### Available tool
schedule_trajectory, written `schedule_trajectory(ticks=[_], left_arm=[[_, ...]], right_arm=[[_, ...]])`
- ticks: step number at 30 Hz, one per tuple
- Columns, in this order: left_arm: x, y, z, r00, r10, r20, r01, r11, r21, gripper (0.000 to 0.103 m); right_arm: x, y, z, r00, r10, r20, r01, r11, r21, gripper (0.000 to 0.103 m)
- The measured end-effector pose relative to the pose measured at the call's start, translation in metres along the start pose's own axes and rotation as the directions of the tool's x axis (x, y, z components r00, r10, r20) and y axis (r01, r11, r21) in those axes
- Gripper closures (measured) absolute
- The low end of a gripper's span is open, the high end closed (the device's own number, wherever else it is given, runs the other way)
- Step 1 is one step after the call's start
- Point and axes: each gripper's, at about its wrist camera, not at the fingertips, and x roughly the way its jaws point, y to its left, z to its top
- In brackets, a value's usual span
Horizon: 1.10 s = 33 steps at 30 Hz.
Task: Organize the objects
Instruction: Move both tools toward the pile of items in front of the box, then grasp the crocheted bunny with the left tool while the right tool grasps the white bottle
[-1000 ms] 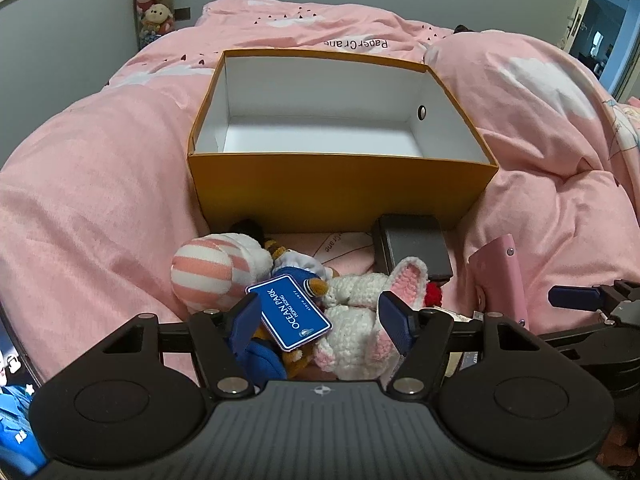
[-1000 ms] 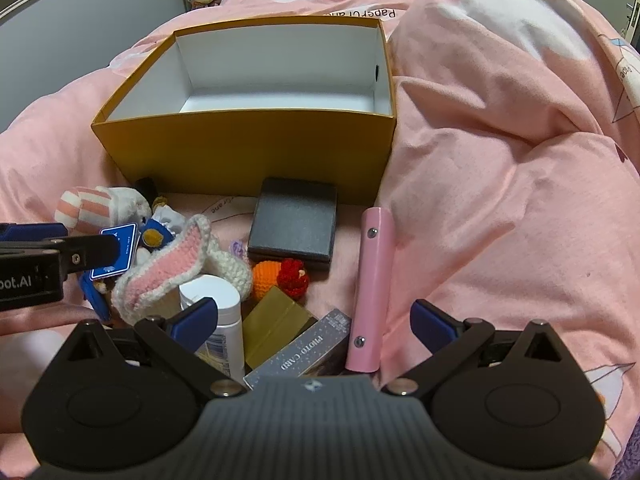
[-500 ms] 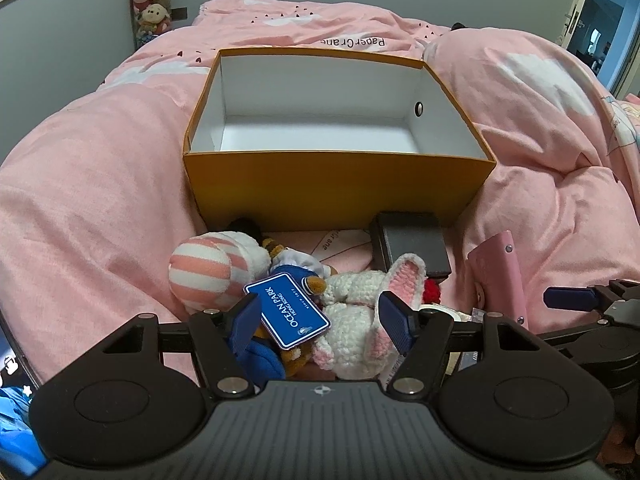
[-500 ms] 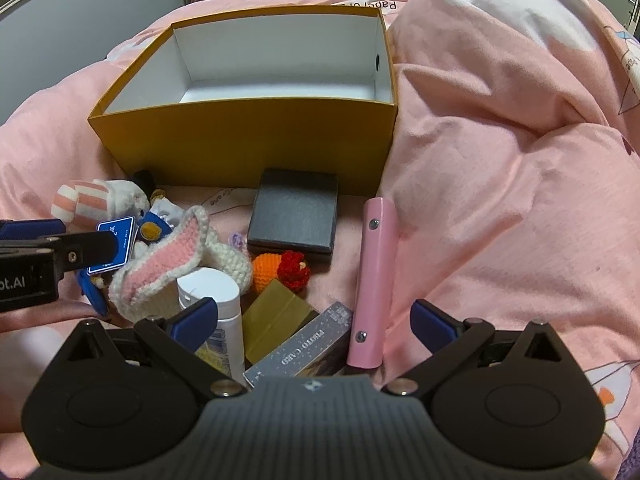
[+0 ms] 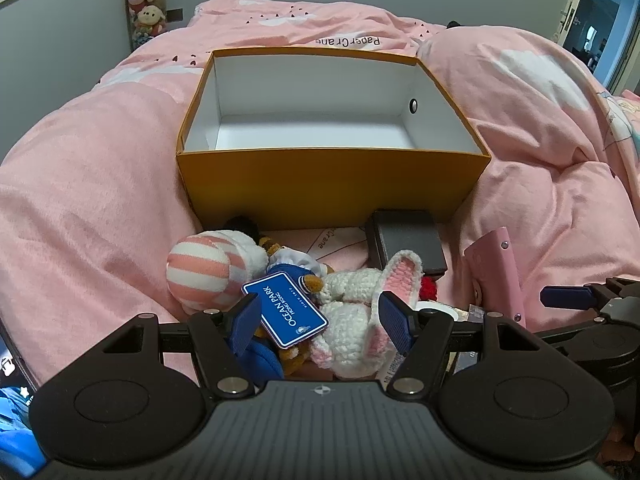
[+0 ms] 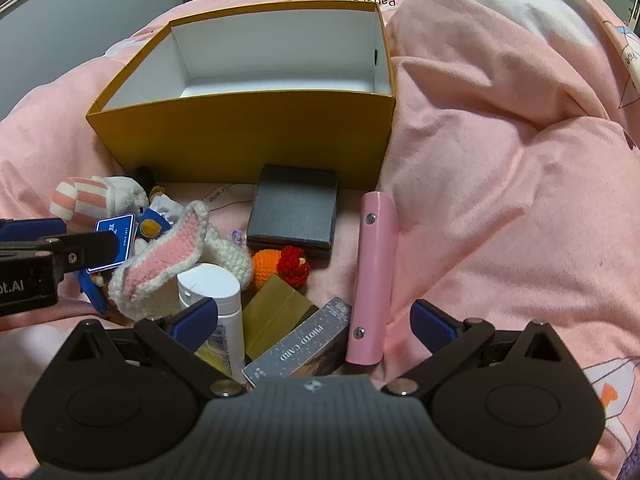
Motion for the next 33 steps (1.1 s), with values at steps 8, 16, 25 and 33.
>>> schedule_trajectory(ticks=[8,16,25,33], left_arm=[[-0.002,-0.001,0.000,1.000,0.000,0.000,0.000,1.000,0.006,0.026],[-0.005,-0.008,-0.004,0.999,-0.050,-0.006,0.050,0.997,0.054,0.026],[0.001,-0.017,-0.011,0.995,-0.083,-0.062,0.090,0.987,0.136,0.028],[0.006,-0.015,-0.017,0.993,-0.071,-0.089,0.086,0.980,0.178,0.028]], right_arm=[[-0.002,-0.001,0.001,1.000,0.011,0.000,-0.011,1.000,0.007,0.001],[-0.006,-0.001,0.000,0.998,0.062,0.012,-0.062,0.998,0.016,0.017],[-0.003,0.008,-0.004,0.988,0.155,-0.020,-0.156,0.987,-0.031,0.055],[0.001,0.009,-0.005,0.982,0.186,-0.045,-0.188,0.982,-0.033,0.056]])
